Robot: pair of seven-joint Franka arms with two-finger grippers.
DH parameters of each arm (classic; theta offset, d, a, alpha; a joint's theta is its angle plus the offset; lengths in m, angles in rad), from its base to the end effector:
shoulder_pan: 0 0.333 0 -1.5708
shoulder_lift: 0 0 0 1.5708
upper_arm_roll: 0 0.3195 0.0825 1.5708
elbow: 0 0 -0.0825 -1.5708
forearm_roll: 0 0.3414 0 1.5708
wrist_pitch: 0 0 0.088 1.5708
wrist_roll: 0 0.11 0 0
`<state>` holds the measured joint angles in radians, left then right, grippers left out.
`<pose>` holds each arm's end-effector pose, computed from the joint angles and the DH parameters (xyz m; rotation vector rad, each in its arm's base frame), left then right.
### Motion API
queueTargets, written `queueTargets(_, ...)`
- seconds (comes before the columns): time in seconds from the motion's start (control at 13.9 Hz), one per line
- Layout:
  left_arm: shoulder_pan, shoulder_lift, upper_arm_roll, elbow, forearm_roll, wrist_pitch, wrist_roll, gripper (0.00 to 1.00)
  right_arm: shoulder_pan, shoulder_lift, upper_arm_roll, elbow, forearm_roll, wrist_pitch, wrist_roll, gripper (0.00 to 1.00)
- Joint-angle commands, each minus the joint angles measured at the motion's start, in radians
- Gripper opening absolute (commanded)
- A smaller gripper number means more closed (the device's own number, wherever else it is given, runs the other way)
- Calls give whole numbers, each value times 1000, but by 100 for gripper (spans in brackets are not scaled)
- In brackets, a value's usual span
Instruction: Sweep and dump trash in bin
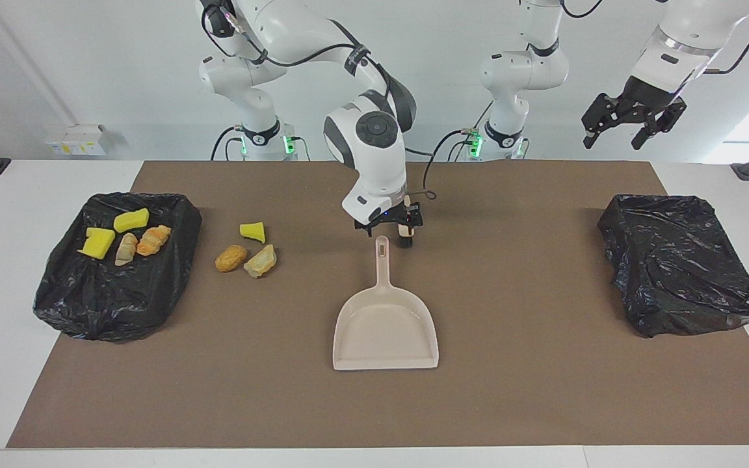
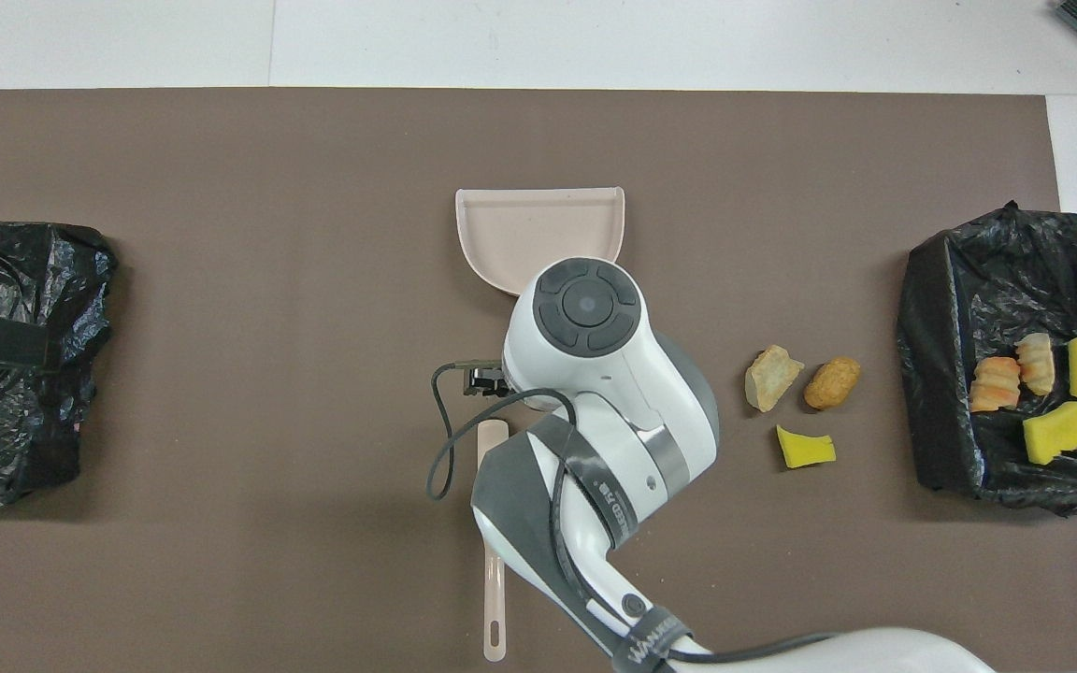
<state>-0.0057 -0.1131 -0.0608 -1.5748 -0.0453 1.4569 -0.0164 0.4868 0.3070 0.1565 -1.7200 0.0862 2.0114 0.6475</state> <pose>0.4623 -0.0383 0.6685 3.1025 -0.0849 -0.0102 0.4854 0.3596 0.4274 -3.0457 0.0737 0.1298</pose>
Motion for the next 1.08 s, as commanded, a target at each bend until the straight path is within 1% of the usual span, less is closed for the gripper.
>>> queueTargets(0.0, 10, 0, -7, 9, 15, -13, 4, 100, 48, -107, -3, -144, -13, 33, 96, 100)
queueTargets(0.14, 12, 0, -7, 9, 15, -10, 3, 100, 90, -144, -3, -196, -14, 61, 156, 100)
queueTargets(0.36, 9, 0, -7, 9, 15, -13, 4, 100, 145, -210, -3, -306, -13, 127, 222, 100)
queueTargets(0.5, 10, 0, -7, 9, 15, -13, 4, 100, 171, -242, -3, -358, -3, 132, 234, 100)
queueTargets(0.79, 9, 0, -7, 9, 15, -12, 3, 100, 237, -247, -3, -432, 0, 162, 288, 94)
queueTargets(0.94, 9, 0, -7, 9, 15, -13, 3, 100, 245, -244, 1, -446, 6, 168, 288, 91)
queueTargets(1.01, 9, -3, -7, 7, 15, -20, 3, 100, 259, -240, 1, -455, 30, 190, 288, 89)
